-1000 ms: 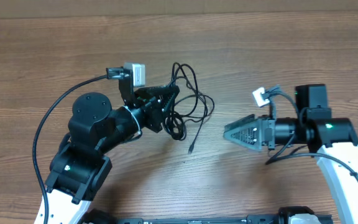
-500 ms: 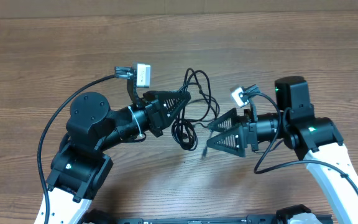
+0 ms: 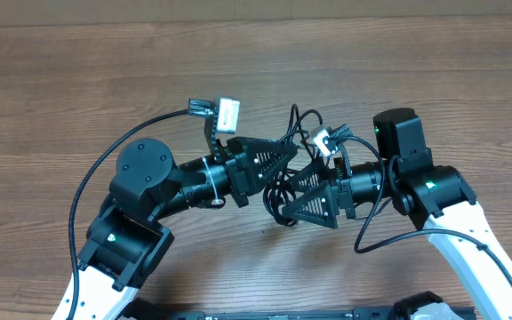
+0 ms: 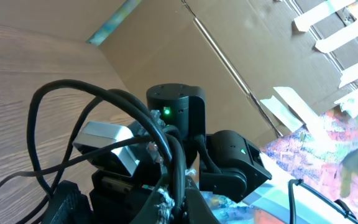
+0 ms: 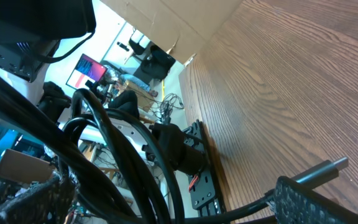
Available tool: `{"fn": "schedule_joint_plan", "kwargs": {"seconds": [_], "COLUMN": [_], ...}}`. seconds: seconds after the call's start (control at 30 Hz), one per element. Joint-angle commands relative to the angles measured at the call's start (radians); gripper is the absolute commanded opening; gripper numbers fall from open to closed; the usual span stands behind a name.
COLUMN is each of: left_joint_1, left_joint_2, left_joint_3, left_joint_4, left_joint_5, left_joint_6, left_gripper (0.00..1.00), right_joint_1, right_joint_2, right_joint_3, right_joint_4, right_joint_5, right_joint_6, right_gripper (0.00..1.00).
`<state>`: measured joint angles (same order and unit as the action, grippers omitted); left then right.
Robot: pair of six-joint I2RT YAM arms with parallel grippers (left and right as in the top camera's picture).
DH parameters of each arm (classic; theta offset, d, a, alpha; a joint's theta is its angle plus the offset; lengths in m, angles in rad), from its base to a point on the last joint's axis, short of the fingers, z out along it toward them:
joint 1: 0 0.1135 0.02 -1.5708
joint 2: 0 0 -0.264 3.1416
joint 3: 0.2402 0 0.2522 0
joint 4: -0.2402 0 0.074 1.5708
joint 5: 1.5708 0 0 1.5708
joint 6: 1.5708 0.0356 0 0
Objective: Untangle cables
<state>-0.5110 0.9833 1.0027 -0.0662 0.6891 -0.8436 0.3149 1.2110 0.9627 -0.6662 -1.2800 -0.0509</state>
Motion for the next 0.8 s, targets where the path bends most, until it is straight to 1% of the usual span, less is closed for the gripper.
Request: {"fn": "schedule_joint_plan", "kwargs": {"seconds": [0.0,0.13,0.23,0.3,0.33,0.4,0.47,0.5,0.53,0.6,0.63,0.7,0.73,0.77], "left_joint_1": [-0.010,-0.010,-0.012,-0.013,-0.013,-0.012,-0.006,0.000,0.012,0.036,0.055,0.086,0.098,0.108], "left_joint_2": [0.012,0.037,0.064,0.076,0.080,0.082,0.082,0.082,0.082,0.082,0.082,0.082,0.082,0.082], "left_joint_3": [0.006,0.006,0.006,0.006,0.006,0.006,0.006,0.006,0.006,0.006,0.006,0.006,0.006,0.006], "left_joint_4": [0.010,0.006,0.001,0.021,0.035,0.056,0.064,0.067,0.068,0.067,0.067,0.066,0.066,0.066], "left_joint_5": [0.019,0.019,0.019,0.019,0.018,0.015,0.006,0.006,0.006,0.010,0.016,0.026,0.030,0.034], "left_joint_6": [-0.052,-0.056,-0.082,-0.094,-0.096,-0.095,-0.095,-0.095,-0.095,-0.095,-0.095,-0.095,-0.095,-0.094], "left_gripper": [0.04,0.04,0.04,0.04,0.04,0.04,0.04,0.04,0.04,0.04,0.04,0.04,0.04,0.04], "right_joint_1": [0.006,0.006,0.006,0.006,0.006,0.006,0.006,0.006,0.006,0.006,0.006,0.006,0.006,0.006], "right_joint_2": [0.002,0.002,0.002,0.002,0.002,0.002,0.002,0.002,0.002,0.002,0.002,0.002,0.002,0.002], "right_joint_3": [0.001,0.001,0.001,0.001,0.001,0.001,0.001,0.001,0.001,0.001,0.001,0.001,0.001,0.001], "right_joint_4": [0.011,0.011,0.031,0.038,0.037,0.037,0.037,0.037,0.037,0.033,0.033,0.033,0.033,0.033], "right_joint_5": [-0.043,-0.061,-0.175,-0.192,-0.192,-0.191,-0.191,-0.191,-0.191,-0.191,-0.191,-0.192,-0.192,-0.191], "right_joint_6": [0.002,0.002,0.002,0.002,0.001,0.001,-0.002,-0.002,-0.002,-0.002,-0.002,-0.002,-0.002,-0.002], "right_gripper": [1.00,1.00,1.00,0.93,0.88,0.72,0.64,0.56,0.44,0.32,0.23,0.14,0.06,0.04]}}
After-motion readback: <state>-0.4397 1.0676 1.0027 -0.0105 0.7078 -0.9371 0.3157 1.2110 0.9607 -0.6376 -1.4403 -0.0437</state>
